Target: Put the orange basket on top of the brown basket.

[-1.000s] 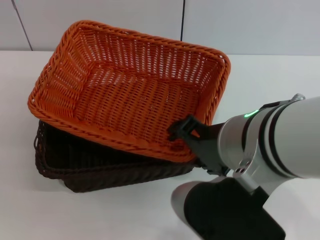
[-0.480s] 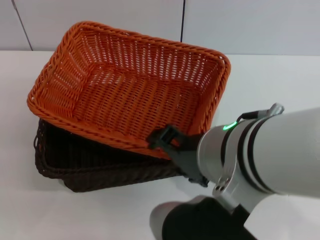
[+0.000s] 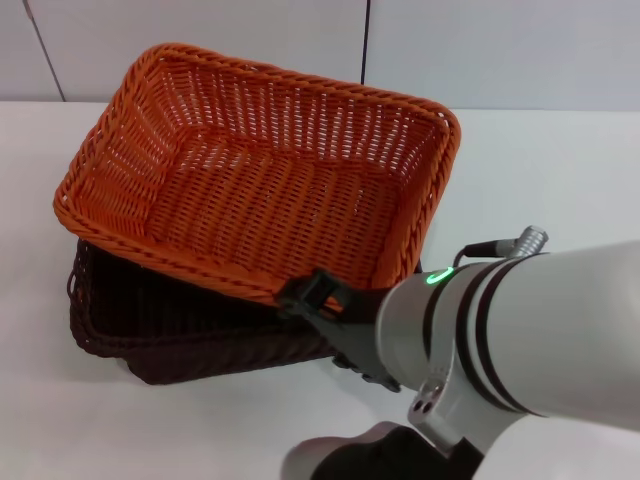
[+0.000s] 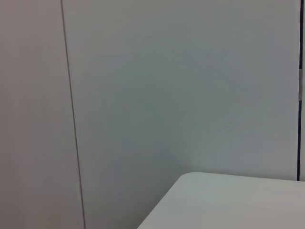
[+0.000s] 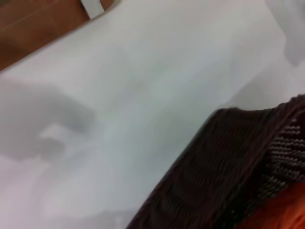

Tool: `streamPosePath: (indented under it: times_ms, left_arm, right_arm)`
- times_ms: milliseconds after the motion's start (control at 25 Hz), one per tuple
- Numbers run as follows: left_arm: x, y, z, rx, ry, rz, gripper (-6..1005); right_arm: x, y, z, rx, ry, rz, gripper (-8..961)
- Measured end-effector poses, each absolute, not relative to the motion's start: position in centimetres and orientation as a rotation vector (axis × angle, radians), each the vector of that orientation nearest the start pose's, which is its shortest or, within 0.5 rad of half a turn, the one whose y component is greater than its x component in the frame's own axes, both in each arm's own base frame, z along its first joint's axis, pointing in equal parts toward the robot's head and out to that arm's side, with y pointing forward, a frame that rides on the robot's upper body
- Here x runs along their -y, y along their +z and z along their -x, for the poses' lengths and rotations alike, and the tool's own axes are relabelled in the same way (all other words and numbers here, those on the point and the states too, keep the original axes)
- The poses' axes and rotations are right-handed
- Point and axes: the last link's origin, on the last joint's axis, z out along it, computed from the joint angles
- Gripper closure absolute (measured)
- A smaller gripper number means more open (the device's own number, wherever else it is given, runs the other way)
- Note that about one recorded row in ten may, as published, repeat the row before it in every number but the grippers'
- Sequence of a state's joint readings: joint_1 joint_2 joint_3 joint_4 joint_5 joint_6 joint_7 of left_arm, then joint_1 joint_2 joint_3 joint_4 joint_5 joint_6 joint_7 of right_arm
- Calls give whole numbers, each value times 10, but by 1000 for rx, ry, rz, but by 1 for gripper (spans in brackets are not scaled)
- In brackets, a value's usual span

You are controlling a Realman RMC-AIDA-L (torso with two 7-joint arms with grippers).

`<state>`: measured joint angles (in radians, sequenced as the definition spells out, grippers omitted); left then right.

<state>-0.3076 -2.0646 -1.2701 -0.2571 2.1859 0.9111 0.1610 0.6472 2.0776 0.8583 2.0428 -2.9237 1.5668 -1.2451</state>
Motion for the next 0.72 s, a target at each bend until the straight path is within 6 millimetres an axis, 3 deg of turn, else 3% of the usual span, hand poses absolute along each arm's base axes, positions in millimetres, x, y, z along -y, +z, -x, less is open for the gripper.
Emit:
streamPosePath:
  times_ms: [400, 560, 640, 720]
  left_arm:
    - [-302, 31, 414, 770, -321, 1190, 275]
    - [-302, 32, 414, 767, -324, 1187, 275]
    - [-302, 33, 414, 766, -325, 1183, 275]
    - [-301, 33, 415, 768, -326, 1177, 275]
  right_arm:
    - [-239, -77, -2, 1389, -498, 2331, 300]
    - [-259, -75, 10, 1225, -329, 2315, 300]
    - [-287, -62, 18, 1042, -162, 2258, 300]
    - [-299, -54, 18, 971, -106, 2228, 300]
